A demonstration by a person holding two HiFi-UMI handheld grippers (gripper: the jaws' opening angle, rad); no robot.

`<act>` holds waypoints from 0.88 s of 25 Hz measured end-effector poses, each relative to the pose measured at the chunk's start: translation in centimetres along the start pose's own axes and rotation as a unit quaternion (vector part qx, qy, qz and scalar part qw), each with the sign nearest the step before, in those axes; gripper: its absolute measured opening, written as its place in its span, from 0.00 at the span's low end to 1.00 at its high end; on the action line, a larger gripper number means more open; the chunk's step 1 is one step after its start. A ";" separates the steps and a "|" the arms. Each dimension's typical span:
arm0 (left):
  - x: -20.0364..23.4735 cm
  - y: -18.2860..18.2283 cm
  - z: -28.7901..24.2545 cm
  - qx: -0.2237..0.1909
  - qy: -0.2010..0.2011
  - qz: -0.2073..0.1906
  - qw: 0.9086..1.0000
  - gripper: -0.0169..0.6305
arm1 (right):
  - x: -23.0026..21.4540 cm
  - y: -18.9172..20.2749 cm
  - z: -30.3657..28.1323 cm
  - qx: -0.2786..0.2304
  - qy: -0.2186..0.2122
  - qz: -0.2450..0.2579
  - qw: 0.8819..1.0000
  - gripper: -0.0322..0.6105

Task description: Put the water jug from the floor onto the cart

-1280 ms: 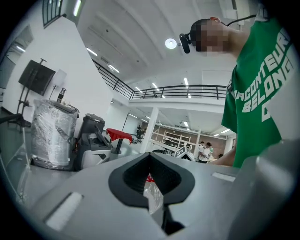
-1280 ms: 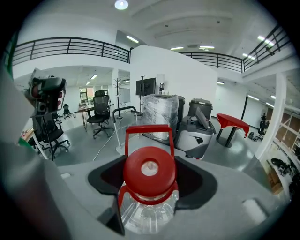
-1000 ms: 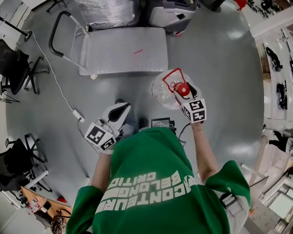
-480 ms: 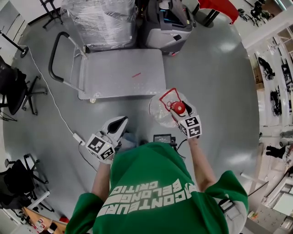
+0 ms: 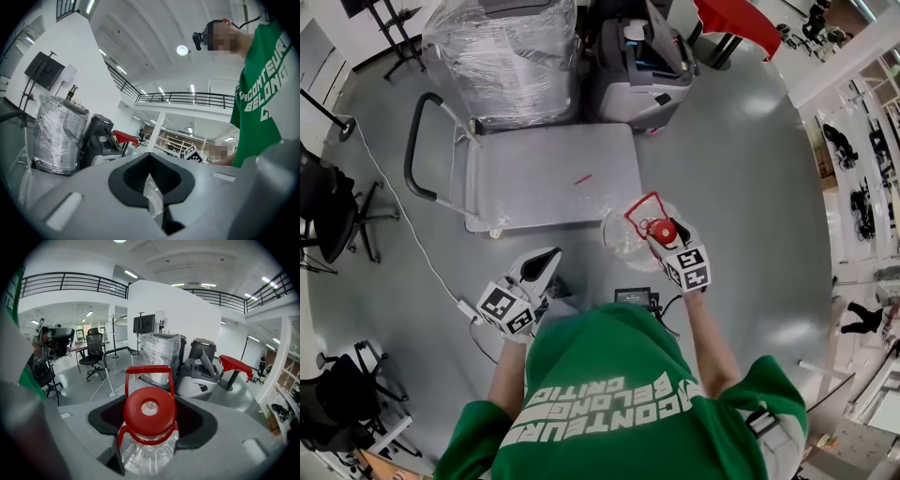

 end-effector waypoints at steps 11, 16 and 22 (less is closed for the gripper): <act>4.6 -1.8 1.2 -0.005 0.001 0.002 1.000 0.04 | -0.4 -3.2 -3.3 0.007 0.020 0.002 1.000 0.51; 6.5 -2.0 2.4 -0.003 0.001 0.003 1.000 0.04 | -0.2 -4.5 -5.0 0.015 0.023 0.008 1.000 0.51; 8.3 -2.1 3.5 -0.008 -0.015 -0.001 1.000 0.04 | -0.2 -5.9 -7.2 0.022 0.016 0.021 0.999 0.51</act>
Point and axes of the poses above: the fingertips, and each gripper's own axes: z backward along the fingers, x to its left, y out of its underside, the point moved 1 cm from there along z, backward along the fingers, and after that the axes turned 13 degrees about -y, right-handed, at the moved point
